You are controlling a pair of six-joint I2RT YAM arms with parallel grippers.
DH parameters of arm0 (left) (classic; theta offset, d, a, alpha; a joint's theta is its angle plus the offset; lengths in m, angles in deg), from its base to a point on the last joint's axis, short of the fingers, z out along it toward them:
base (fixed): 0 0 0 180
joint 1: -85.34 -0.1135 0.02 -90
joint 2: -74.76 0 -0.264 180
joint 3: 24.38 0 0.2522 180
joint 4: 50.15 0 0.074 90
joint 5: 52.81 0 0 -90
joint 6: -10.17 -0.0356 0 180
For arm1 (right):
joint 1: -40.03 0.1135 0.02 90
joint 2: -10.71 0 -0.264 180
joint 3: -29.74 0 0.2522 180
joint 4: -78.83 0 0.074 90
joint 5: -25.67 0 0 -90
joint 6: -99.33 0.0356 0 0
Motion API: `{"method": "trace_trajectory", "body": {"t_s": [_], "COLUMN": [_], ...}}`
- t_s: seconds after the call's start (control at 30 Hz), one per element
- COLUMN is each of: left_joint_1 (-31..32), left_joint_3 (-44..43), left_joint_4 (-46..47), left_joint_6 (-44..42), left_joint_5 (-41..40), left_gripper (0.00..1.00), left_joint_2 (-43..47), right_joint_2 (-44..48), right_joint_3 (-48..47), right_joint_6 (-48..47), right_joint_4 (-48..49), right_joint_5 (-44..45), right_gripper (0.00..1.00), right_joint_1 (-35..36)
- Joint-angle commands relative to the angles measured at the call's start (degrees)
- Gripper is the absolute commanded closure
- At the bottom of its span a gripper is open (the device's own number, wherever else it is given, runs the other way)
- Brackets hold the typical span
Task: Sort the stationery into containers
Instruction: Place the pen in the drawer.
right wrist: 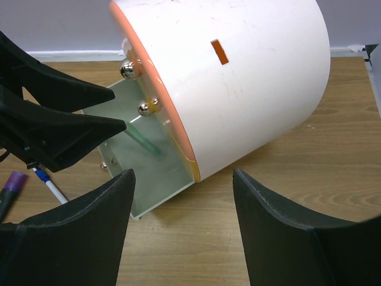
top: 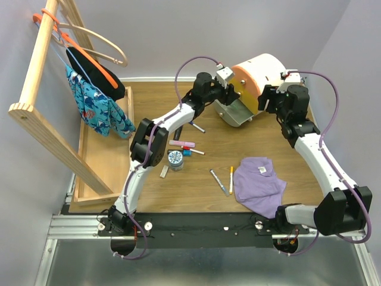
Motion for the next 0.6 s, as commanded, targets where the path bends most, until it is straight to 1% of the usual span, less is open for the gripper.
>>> {"method": "trace_trajectory", "body": {"t_s": [0.0,0.03,0.07,0.1,0.13,0.17,0.2,0.23,0.27,0.3,0.33,0.37,0.4,0.43,0.47,0.5,0.53,0.57], "left_joint_1": [-0.47,-0.56,-0.73,-0.82,-1.08,-1.08,-1.08,-1.08,-1.08,-1.08,-1.08,-1.08,-1.00,-1.00,-1.08,-1.00,-0.91,-0.91], "left_joint_3": [2.49,4.59,5.66,6.88,9.94,11.71,13.38,17.66,20.58,23.83,30.91,33.94,36.75,41.83,44.14,46.16,49.66,51.79], "left_joint_4": [-1.13,-1.39,-2.09,-4.36,-6.03,-8.40,-14.86,-17.71,-21.22,-25.17,-26.77,-28.53,-32.38,-34.24,-35.91,-39.15,-40.66,-41.46], "left_joint_6": [-0.75,-1.10,-1.54,-1.54,-1.72,-2.94,-4.25,-5.31,-8.28,-11.09,-12.69,-14.27,-17.07,-18.05,-18.76,-19.20,-19.47,-18.60], "left_joint_5": [-2.15,-1.71,-1.80,-1.89,-2.41,-3.11,-3.81,-4.43,-6.52,-8.11,-9.08,-11.44,-12.34,-13.48,-15.05,-17.85,-20.41,-22.95], "left_gripper": [0.37,0.37,0.37,0.37,0.37,0.37,0.37,0.37,0.37,0.38,0.38,0.38,0.38,0.38,0.38,0.38,0.38,0.38], "left_joint_2": [6.04,7.45,10.68,12.72,14.91,19.63,22.20,24.84,30.43,33.62,36.53,41.95,44.44,46.73,50.84,52.53,53.94,57.26], "right_joint_2": [-1.10,-1.19,-1.10,-1.01,-0.92,-0.49,-0.14,0.22,0.57,1.44,1.71,2.15,2.85,3.20,3.47,3.64,3.99,4.00], "right_joint_3": [-1.54,-1.63,-1.54,-1.63,-1.72,-1.46,-1.11,-0.67,-0.06,1.26,1.79,2.32,3.11,3.46,3.55,3.73,3.99,4.17], "right_joint_6": [-0.49,-0.40,-0.40,-0.49,-0.49,-0.32,-0.23,-0.23,-0.05,0.12,0.13,0.13,0.04,0.12,-0.05,-0.14,-0.23,-0.23], "right_joint_4": [-1.22,-1.30,-1.48,-1.65,-1.92,-2.35,-2.44,-2.45,-2.18,-1.92,-1.66,-1.65,-1.65,-1.83,-2.35,-2.53,-2.62,-2.71], "right_joint_5": [-0.21,-0.30,-0.39,-0.47,-0.82,-1.26,-1.70,-1.88,-2.66,-2.85,-3.20,-3.20,-3.11,-3.63,-4.77,-4.87,-5.04,-5.13], "right_gripper": [0.26,0.26,0.26,0.26,0.26,0.26,0.26,0.26,0.26,0.26,0.26,0.27,0.27,0.27,0.27,0.27,0.27,0.27], "right_joint_1": [-0.45,-0.45,-0.54,-0.54,-0.54,-0.54,-0.45,-0.45,-0.54,-0.45,-0.54,-0.54,-0.45,-0.45,-0.45,-0.62,-0.54,-0.54]}}
